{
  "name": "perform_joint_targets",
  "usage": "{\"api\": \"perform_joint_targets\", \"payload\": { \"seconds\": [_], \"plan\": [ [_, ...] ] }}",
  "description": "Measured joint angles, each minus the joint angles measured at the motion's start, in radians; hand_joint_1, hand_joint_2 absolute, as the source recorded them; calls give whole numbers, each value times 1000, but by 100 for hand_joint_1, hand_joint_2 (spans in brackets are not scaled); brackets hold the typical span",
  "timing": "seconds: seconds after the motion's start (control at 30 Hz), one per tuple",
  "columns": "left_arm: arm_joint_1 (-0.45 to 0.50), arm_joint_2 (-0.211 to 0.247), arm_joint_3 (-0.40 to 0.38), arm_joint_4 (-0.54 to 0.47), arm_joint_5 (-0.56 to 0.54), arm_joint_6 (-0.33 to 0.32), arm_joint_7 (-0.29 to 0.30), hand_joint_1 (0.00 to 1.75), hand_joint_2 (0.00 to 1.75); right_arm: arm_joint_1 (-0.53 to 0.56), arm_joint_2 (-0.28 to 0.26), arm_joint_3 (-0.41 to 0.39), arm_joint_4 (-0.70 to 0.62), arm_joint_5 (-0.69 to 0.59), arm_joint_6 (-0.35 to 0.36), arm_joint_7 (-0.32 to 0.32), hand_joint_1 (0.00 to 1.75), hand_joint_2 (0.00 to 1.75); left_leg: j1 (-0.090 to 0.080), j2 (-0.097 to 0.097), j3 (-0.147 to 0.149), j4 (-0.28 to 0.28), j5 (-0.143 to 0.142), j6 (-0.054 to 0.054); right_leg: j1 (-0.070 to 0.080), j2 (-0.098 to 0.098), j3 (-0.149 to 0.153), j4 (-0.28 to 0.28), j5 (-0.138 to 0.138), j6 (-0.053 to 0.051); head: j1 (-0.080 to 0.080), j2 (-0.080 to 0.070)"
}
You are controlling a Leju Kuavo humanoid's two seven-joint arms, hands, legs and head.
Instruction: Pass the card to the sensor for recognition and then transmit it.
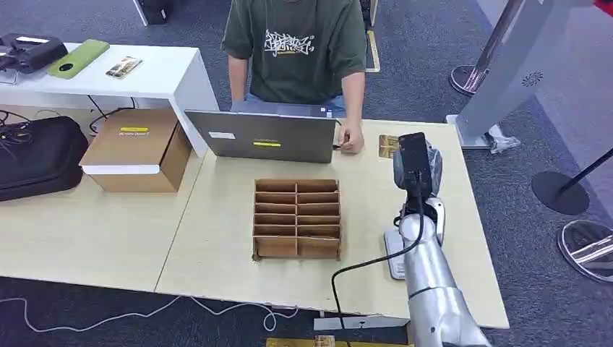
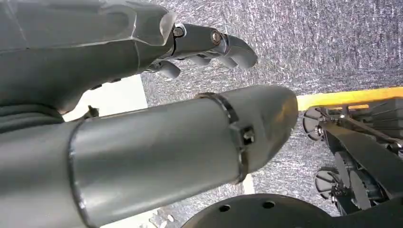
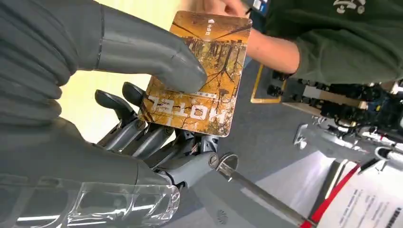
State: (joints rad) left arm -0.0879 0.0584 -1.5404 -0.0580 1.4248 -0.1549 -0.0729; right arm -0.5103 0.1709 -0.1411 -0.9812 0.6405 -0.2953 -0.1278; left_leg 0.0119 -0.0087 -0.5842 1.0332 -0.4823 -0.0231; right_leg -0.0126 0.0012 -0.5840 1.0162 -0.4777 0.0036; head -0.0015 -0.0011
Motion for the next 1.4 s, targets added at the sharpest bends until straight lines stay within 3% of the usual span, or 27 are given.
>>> {"api": "perform_joint_targets", "payload": {
  "seconds": [0.6,1.4],
  "plan": [
    [0,-6,0,0,23,3,2,0,0,301,-31,-11,-345,74,11,85,175,175,0,0,0,0,-1,0,0,0,0,0,0,0,0,0],
    [1,-11,0,0,48,5,2,0,0,446,-47,-153,-440,122,37,114,175,175,0,0,0,0,-1,0,0,0,0,0,-1,0,0,0]
  ]
}}
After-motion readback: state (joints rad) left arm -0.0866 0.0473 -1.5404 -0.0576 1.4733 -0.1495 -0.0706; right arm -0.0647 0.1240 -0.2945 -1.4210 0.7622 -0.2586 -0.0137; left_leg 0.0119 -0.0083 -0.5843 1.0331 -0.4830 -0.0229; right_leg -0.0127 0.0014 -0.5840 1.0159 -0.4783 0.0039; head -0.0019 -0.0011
